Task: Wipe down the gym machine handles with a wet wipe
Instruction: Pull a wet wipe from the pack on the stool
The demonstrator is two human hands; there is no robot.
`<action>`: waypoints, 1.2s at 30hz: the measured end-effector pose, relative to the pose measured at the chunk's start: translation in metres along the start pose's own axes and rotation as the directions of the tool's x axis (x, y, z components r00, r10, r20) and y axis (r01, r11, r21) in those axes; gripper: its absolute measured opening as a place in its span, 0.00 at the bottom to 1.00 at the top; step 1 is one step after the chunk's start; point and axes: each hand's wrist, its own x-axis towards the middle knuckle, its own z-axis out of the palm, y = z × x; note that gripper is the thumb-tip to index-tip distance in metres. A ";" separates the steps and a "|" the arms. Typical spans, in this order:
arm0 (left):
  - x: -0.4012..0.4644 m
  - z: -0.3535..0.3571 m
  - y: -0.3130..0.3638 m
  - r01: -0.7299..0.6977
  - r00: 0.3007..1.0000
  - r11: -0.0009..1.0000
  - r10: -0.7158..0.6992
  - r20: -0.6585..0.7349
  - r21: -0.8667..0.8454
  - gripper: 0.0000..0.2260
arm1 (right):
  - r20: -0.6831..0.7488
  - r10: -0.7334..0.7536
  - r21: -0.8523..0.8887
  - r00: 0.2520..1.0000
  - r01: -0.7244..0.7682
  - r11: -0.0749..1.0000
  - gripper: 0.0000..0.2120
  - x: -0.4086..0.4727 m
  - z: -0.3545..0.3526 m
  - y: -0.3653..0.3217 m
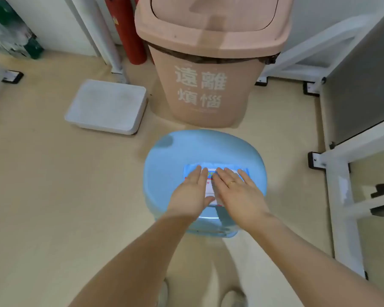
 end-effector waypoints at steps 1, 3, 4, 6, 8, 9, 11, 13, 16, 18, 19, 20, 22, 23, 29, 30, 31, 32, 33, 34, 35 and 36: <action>0.002 0.003 0.000 0.016 1.000 1.000 -0.016 -0.026 -0.004 0.33 | 0.040 -0.040 -0.037 0.998 0.042 0.998 0.30 0.005 0.010 0.002; 0.007 0.005 -0.004 0.049 0.994 0.997 -0.055 -0.094 -0.063 0.34 | 0.100 -0.047 -0.017 0.994 0.049 0.999 0.33 0.012 0.016 0.004; 0.010 0.005 -0.007 0.055 0.989 0.994 -0.067 -0.129 -0.096 0.35 | 0.102 -0.035 -0.014 0.994 0.036 0.999 0.35 0.016 0.014 0.007; 0.014 0.008 -0.014 0.073 0.986 0.986 -0.094 -0.140 -0.150 0.36 | 0.152 -0.070 -0.038 0.986 0.077 0.996 0.33 0.020 0.015 0.008; 0.015 0.008 -0.018 0.073 0.979 0.977 -0.109 -0.173 -0.201 0.35 | 0.142 -0.119 0.066 0.983 0.111 0.992 0.20 0.023 0.006 0.012; 0.013 0.008 -0.018 0.072 0.978 0.974 -0.111 -0.174 -0.216 0.36 | 0.115 -0.094 0.148 0.989 0.076 0.986 0.16 0.028 0.000 0.016; 0.012 0.008 -0.019 0.071 0.981 0.962 -0.116 -0.157 -0.262 0.38 | 0.067 0.060 0.277 0.996 -0.076 0.958 0.16 0.042 -0.011 0.026; 0.011 0.007 -0.018 0.070 0.981 0.953 -0.120 -0.153 -0.295 0.39 | -0.006 0.291 0.344 0.957 -0.271 0.899 0.13 0.052 -0.016 0.030; 0.010 0.007 -0.017 0.082 0.974 0.958 -0.136 -0.182 -0.276 0.32 | -0.050 0.565 0.539 0.824 -0.454 0.710 0.08 0.055 -0.016 0.027; 0.009 0.011 -0.018 0.046 0.970 0.974 -0.097 -0.222 -0.223 0.24 | -0.029 0.391 0.505 0.920 -0.324 0.800 0.08 0.046 -0.012 0.020; 0.009 0.013 -0.019 -0.002 0.961 0.983 -0.050 -0.272 -0.185 0.21 | 0.019 0.237 0.389 0.971 -0.226 0.893 0.09 0.040 -0.007 0.018; 0.008 0.016 -0.020 -0.064 0.946 0.991 0.022 -0.323 -0.120 0.19 | 0.097 0.105 0.266 0.990 -0.128 0.956 0.10 0.034 -0.002 0.017; 0.008 0.022 -0.023 -0.122 0.934 0.989 0.084 -0.348 -0.088 0.17 | 0.182 -0.007 0.119 0.983 -0.015 0.993 0.12 0.028 0.005 0.017; 0.008 0.024 -0.024 -0.132 0.934 0.987 0.093 -0.346 -0.091 0.17 | 0.175 0.000 0.091 0.985 -0.017 0.996 0.11 0.027 0.005 0.016; 0.006 0.031 -0.026 -0.156 0.939 0.976 0.099 -0.331 -0.150 0.13 | 0.238 0.055 -0.044 0.970 -0.046 0.998 0.12 0.031 -0.009 -0.013; 0.006 0.031 -0.026 -0.155 0.940 0.974 0.095 -0.327 -0.163 0.13 | 0.251 0.059 -0.060 0.966 -0.046 0.997 0.14 0.031 -0.010 -0.016; 0.006 0.032 -0.026 -0.152 0.939 0.973 0.088 -0.334 -0.171 0.13 | 0.257 0.075 -0.073 0.964 -0.057 0.996 0.14 0.030 -0.011 -0.018; 0.005 0.034 -0.026 -0.149 0.939 0.974 0.085 -0.333 -0.170 0.13 | 0.256 0.103 -0.083 0.961 -0.084 0.993 0.14 0.031 -0.012 -0.019; 0.005 0.036 -0.027 -0.150 0.938 0.974 0.087 -0.335 -0.168 0.14 | 0.251 0.130 -0.087 0.959 -0.111 0.990 0.15 0.032 -0.013 -0.021; 0.005 0.037 -0.027 -0.149 0.938 0.975 0.086 -0.336 -0.165 0.14 | 0.252 0.148 -0.091 0.956 -0.129 0.987 0.15 0.034 -0.013 -0.022; 0.005 0.038 -0.027 -0.153 0.936 0.975 0.089 -0.341 -0.164 0.15 | 0.257 0.157 -0.098 0.953 -0.136 0.986 0.15 0.035 -0.014 -0.022; 0.005 0.037 -0.026 -0.151 0.939 0.975 0.090 -0.332 -0.164 0.14 | 0.265 0.154 -0.108 0.952 -0.130 0.986 0.15 0.037 -0.014 -0.022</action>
